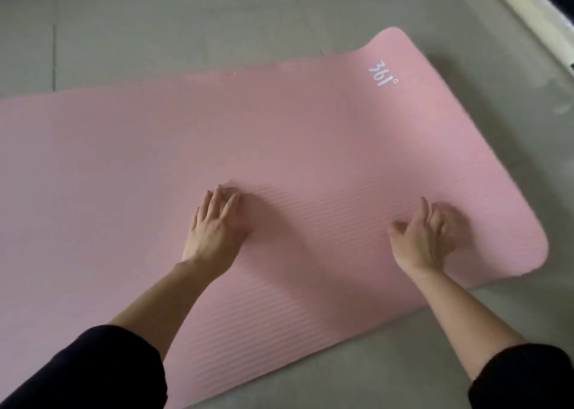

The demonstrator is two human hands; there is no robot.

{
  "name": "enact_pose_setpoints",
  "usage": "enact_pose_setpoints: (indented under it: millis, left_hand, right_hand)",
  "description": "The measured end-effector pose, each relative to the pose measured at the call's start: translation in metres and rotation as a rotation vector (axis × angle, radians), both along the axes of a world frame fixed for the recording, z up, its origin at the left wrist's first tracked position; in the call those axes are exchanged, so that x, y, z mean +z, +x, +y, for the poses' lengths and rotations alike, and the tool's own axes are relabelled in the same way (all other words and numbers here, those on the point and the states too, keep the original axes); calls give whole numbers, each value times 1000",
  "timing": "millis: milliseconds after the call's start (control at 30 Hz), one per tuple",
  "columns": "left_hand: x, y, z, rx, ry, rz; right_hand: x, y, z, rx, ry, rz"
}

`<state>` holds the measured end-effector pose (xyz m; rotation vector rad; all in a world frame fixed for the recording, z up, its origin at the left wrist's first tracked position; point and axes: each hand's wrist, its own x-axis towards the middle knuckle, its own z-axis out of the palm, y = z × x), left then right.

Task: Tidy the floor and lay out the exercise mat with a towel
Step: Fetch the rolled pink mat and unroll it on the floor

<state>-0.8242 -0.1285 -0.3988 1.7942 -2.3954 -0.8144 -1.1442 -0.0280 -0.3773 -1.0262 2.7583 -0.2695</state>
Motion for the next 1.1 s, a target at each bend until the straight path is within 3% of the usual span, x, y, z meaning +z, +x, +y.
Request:
enact_pose_setpoints:
  millis: [267, 433, 700, 900, 1000, 1100]
  left_hand:
    - [25, 129, 62, 270, -78, -7]
    - [18, 214, 111, 547, -68, -59]
    - [8, 310, 184, 1331, 11, -59]
    - [22, 349, 183, 1862, 9, 83]
    - [28, 364, 173, 2044, 195, 134]
    - [26, 367, 172, 2098, 222, 175]
  right_hand:
    - [-5, 219, -7, 613, -79, -101]
    - [-8, 316, 16, 986, 16, -198]
    - [-11, 401, 44, 1547, 303, -202]
    - [8, 426, 45, 1732, 398, 17]
    - [19, 432, 50, 1824, 294, 144]
    - [24, 438, 56, 1762, 401, 1]
